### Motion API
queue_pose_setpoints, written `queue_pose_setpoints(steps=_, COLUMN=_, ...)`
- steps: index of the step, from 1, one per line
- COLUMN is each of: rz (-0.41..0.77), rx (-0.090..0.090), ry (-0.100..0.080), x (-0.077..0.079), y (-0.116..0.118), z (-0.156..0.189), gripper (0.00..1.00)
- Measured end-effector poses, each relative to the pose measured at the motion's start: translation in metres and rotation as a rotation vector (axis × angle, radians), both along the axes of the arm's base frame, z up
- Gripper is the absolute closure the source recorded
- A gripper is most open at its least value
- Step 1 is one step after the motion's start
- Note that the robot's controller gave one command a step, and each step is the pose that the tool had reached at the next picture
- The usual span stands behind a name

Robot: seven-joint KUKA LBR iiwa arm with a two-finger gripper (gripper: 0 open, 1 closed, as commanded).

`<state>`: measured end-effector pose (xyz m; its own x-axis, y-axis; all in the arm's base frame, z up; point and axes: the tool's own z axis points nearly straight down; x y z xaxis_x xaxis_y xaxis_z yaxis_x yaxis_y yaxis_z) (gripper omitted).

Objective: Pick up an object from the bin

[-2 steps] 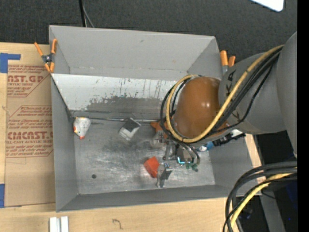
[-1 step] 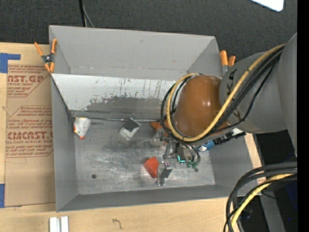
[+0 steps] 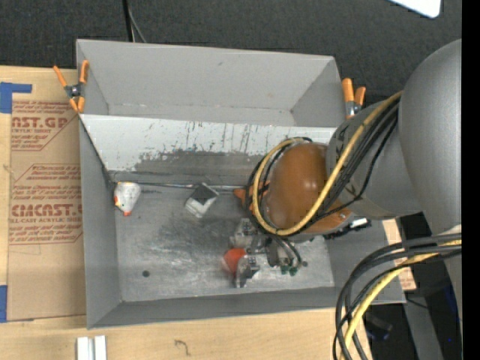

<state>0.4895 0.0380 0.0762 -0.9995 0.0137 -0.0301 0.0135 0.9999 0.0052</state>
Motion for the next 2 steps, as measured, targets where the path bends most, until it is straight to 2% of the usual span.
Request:
queue_pose_setpoints(steps=1, rz=0.0, rx=0.0, ry=0.001, x=0.0, y=0.0, z=0.0, gripper=1.0)
queue_pose_setpoints(steps=2, rz=0.066, rx=-0.005, ry=0.029, x=-0.006, y=-0.009, z=0.124, gripper=1.0)
